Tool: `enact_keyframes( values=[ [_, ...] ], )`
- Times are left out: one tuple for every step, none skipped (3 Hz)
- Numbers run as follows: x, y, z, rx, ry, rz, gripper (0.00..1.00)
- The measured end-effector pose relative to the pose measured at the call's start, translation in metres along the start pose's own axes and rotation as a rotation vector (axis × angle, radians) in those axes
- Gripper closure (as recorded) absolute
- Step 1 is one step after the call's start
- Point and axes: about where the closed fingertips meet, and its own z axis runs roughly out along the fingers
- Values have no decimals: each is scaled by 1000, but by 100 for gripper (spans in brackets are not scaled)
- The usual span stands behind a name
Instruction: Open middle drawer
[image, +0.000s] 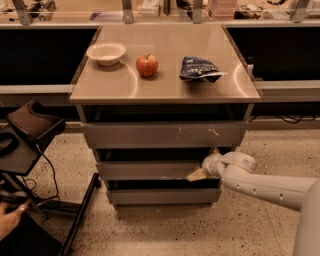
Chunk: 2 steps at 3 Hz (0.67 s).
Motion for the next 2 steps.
enact_keyframes(
  values=[
    [20,-15,-2,19,37,-2,0],
    [20,-15,-2,19,37,-2,0]
  ],
)
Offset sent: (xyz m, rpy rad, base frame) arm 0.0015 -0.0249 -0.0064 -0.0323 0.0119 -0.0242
